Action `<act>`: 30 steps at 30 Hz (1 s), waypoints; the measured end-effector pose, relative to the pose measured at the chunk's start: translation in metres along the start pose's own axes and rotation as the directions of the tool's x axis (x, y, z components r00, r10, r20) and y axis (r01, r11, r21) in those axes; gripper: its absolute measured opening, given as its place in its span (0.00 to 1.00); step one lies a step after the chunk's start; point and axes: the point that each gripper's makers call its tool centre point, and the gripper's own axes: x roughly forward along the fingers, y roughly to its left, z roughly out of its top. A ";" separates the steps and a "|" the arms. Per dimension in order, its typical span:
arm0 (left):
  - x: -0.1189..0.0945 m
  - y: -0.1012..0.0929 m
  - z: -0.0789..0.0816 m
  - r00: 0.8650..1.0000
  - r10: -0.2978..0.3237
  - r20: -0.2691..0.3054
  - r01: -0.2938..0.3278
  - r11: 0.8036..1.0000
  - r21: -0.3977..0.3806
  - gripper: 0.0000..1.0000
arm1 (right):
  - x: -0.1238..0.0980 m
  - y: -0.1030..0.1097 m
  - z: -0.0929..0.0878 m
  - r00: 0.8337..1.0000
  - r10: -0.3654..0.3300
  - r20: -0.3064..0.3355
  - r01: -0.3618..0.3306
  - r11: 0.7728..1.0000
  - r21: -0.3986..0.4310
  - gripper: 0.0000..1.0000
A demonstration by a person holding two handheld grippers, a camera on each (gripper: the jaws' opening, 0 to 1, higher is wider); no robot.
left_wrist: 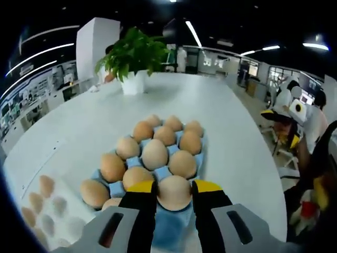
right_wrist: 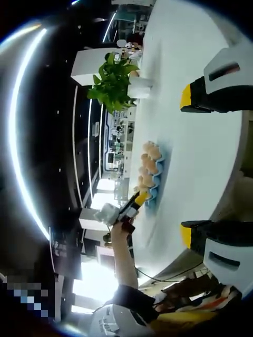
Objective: Pick up the eggs on the table and place them into the egg tray on the table
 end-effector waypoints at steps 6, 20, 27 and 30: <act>0.004 -0.002 -0.005 1.000 0.009 -0.007 -0.009 1.000 0.016 0.26 | 0.001 0.000 -0.001 1.000 0.003 -0.004 -0.003 1.000 0.001 0.88; 0.006 -0.005 -0.006 1.000 0.006 0.014 -0.007 0.999 0.036 0.26 | 0.003 0.001 -0.002 1.000 0.006 -0.009 -0.006 1.000 0.000 0.88; 0.005 -0.006 -0.007 1.000 0.007 0.007 -0.007 0.999 0.042 0.27 | 0.003 0.001 -0.002 1.000 0.007 -0.007 -0.007 1.000 -0.001 0.88; 0.004 -0.005 -0.007 1.000 0.007 0.004 -0.007 0.999 0.050 0.27 | 0.002 0.001 -0.002 1.000 0.006 -0.009 -0.006 1.000 -0.002 0.88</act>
